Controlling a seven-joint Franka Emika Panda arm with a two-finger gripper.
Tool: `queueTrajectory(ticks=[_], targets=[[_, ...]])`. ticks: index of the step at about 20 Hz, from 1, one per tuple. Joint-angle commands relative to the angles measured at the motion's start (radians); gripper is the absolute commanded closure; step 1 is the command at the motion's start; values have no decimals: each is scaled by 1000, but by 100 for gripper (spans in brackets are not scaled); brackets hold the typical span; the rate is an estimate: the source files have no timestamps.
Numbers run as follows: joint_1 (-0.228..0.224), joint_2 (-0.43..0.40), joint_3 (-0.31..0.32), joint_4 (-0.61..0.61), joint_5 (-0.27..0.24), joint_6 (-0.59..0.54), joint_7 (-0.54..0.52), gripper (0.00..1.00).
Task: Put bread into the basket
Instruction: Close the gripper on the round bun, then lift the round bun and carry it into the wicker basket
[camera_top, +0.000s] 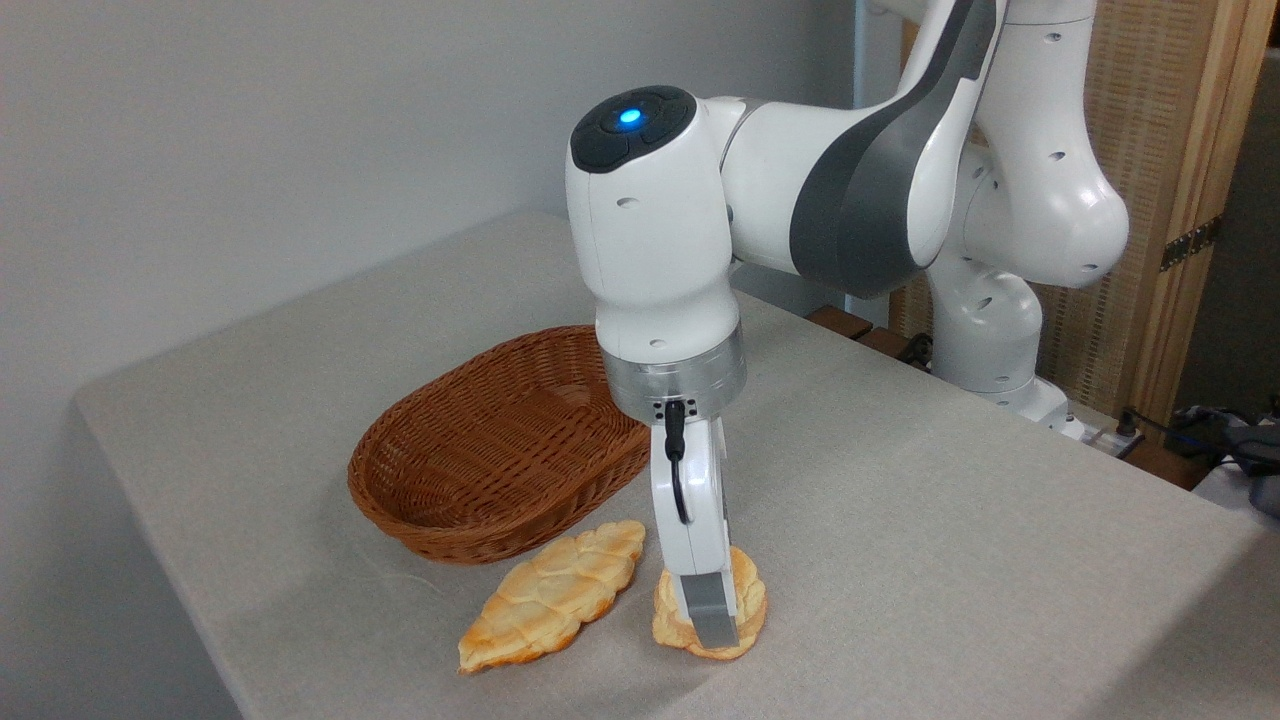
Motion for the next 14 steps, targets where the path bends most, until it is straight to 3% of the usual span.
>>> queueTrajectory(ticks=[1, 2, 4, 8, 14], targets=[[-7, -1, 8, -22, 13, 21, 13, 1], [-9, -1, 8, -22, 13, 21, 12, 5], [-9, -1, 8, -22, 13, 21, 12, 26], [-10, -1, 6, -21, 12, 21, 9, 47], [-10, -9, 6, -19, 12, 13, -1, 48]])
